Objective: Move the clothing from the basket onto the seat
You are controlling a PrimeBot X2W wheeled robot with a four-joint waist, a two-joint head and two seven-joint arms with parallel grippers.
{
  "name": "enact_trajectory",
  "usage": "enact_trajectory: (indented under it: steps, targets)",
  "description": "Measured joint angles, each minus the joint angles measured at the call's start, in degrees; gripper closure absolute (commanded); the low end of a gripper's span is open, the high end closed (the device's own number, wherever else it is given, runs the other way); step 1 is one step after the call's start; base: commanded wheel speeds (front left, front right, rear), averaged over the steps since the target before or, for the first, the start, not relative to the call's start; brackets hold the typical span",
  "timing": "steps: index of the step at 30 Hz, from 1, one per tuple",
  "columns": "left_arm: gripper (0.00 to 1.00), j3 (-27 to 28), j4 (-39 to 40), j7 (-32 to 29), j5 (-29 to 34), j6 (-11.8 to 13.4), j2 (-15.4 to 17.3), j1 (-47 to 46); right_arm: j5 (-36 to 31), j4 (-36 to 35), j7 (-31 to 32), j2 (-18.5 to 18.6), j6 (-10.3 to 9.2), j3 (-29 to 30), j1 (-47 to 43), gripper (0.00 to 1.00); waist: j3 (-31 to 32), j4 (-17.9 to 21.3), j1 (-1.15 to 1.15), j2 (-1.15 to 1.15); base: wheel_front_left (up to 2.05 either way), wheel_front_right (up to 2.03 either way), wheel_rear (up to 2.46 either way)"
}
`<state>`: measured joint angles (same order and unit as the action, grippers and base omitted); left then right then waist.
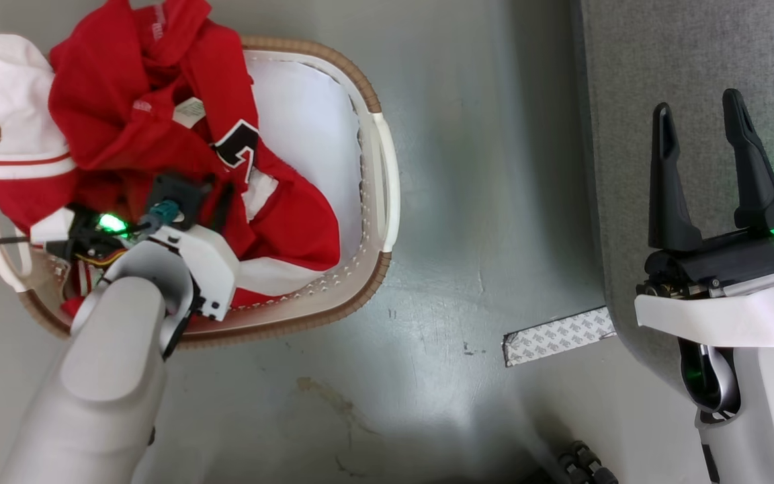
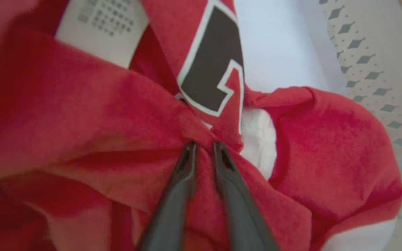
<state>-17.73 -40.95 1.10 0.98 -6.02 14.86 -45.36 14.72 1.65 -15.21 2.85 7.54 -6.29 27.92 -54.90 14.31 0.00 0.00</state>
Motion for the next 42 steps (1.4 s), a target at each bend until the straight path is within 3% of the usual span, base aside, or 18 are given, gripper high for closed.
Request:
enact_trajectory:
  steps: [9,18,29,42]
  targets:
    - [1.00,0.2,-3.4,5.0,-3.5,-0.7,-1.1,0.8,0.1,1.9,0.0,-0.2,0.07,1.6,-1.6,0.00,4.0,0.1,0.00,0.00,0.00,0.00,0.00]
    - [1.00,0.3,-0.5,11.5,-11.7,-1.2,-5.2,8.1,-1.7,4.3,0.0,-0.1,0.05,5.1,-8.8,0.00,15.4,-1.8,0.00,0.00,0.00,0.00,0.00]
    - [1.00,0.2,12.1,13.2,-20.2,-1.4,-8.2,18.9,-5.5,6.7,0.0,-0.1,0.05,7.7,-20.6,0.00,34.3,-5.8,-0.02,0.00,0.00,0.00,0.00]
    - [1.00,0.5,29.3,9.8,-23.9,0.8,-8.7,28.6,-7.3,7.5,0.0,-0.1,0.04,6.3,-30.8,0.00,53.3,-9.1,-0.03,0.00,0.00,0.00,0.00]
